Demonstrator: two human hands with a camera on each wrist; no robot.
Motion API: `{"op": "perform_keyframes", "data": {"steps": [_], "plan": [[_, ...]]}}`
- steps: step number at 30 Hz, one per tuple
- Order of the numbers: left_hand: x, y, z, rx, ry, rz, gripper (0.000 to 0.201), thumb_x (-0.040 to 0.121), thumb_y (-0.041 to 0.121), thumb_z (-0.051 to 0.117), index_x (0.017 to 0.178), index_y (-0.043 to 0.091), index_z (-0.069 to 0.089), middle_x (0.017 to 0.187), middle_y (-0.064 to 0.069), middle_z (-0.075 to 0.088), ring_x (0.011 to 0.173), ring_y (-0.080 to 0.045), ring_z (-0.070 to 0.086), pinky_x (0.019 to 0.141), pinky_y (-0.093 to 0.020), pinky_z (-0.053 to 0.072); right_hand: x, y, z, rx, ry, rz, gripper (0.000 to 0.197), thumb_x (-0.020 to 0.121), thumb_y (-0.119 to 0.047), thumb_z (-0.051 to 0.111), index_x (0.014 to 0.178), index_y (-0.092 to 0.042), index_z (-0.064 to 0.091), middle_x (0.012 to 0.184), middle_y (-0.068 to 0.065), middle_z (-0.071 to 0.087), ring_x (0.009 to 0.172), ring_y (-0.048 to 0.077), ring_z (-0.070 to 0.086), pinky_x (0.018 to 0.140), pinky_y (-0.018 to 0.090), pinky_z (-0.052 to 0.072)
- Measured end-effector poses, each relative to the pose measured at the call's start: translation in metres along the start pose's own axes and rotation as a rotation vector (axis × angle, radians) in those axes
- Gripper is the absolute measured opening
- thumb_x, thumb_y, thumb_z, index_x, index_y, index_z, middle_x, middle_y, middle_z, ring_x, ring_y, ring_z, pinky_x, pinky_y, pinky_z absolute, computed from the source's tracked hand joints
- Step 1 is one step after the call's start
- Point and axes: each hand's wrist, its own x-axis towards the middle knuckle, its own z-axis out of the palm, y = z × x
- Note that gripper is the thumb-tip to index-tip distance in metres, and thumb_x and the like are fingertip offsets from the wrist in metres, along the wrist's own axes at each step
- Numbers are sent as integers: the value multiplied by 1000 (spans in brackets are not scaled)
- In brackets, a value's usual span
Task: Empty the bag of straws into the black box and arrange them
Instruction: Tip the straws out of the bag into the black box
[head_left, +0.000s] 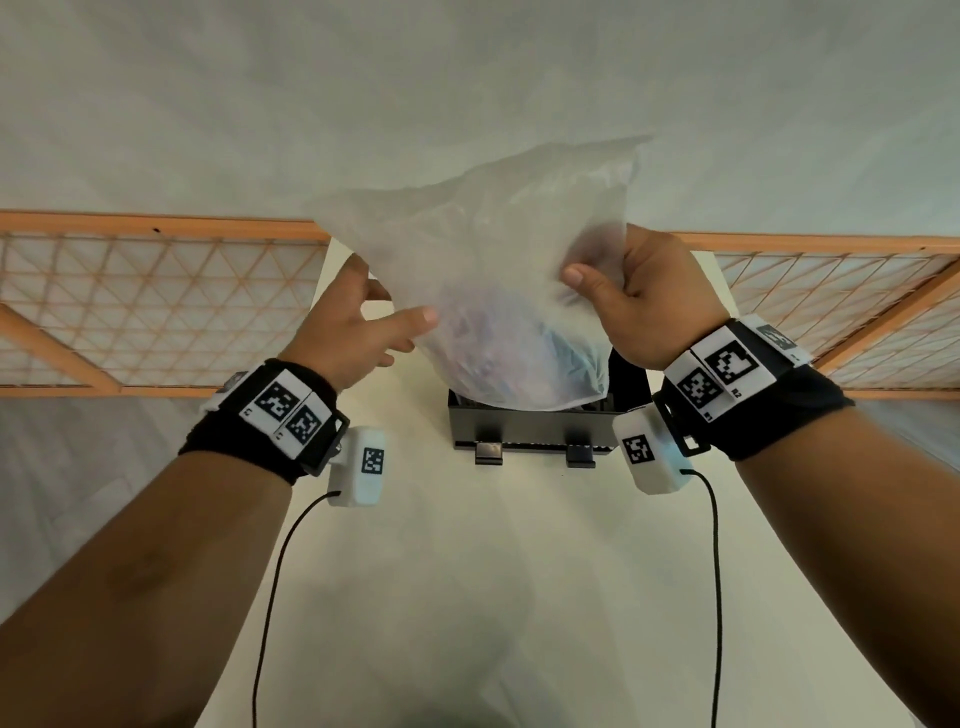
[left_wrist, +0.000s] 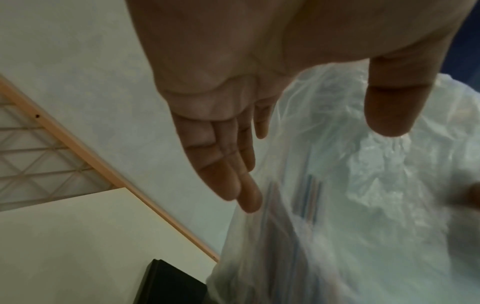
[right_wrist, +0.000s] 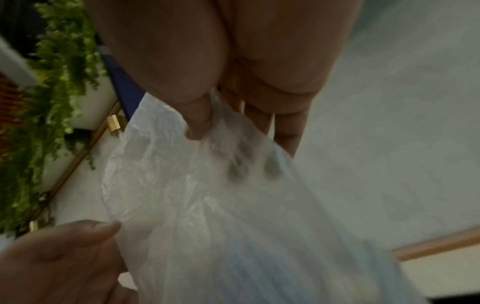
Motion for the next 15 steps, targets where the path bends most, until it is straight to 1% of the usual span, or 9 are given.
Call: {"op": "perform_keyframes", "data": {"steps": [2,4,6,7,9,10,11,13,15], "plan": [[2,2,0,12,-44,-29,66,68,41,76,128,30,52,119,-6,66,90,-30,75,80,-42,58,2,-2,-1,25,28,-13,7,94,-14,62,88,-14,65,73,-4,67,65,-7,60,61,5,38],[4,-3,5,43,-91,-65,50,77,22,76,123,25,58,110,-9,73,93,-29,76,83,-40,60,7,-4,-2,49,38,-26,6,93,-14,62,88,-14,65,74,-2,69,65,-4,62,62,7,41],[5,-11,14,95,-162,-70,44,86,8,74,126,18,60,102,-7,78,94,-25,76,88,-40,62,10,-7,-2,17,2,-35,7,92,-16,63,87,-14,66,75,-1,70,67,1,64,63,11,43],[5,-14,19,117,-176,-62,43,88,6,72,127,16,60,100,-5,79,92,-21,77,90,-42,62,11,-7,-2,-3,-19,-35,7,92,-17,63,87,-14,67,76,0,71,68,3,64,64,13,45],[7,-23,26,141,-160,-35,39,88,9,73,125,14,62,97,-2,79,89,-16,77,89,-48,61,13,-7,-3,-32,-55,-27,8,91,-17,63,86,-14,68,77,-1,71,68,1,63,65,13,45],[8,-26,26,155,-138,-18,40,85,14,76,123,16,63,98,-1,79,88,-16,77,87,-50,62,13,-6,-3,-43,-61,-26,8,91,-18,63,86,-14,68,77,-1,71,67,0,62,65,12,43],[9,-29,26,175,-109,-2,46,79,26,80,121,19,64,100,2,78,89,-15,76,86,-51,62,13,-6,-5,-54,-51,-31,8,91,-19,63,86,-15,68,77,-2,71,67,-1,62,65,11,42],[11,-30,20,193,-40,3,79,59,51,87,128,28,56,114,8,73,96,-13,74,87,-49,61,12,-5,-8,-61,-5,-48,8,90,-21,63,86,-16,68,76,0,71,69,5,63,67,17,46],[10,-24,13,114,-2,45,105,49,55,90,140,32,43,129,8,63,106,-7,69,90,-42,59,12,-7,-11,-50,9,-56,9,91,-22,63,86,-16,67,76,0,72,73,13,66,70,26,50]]}}
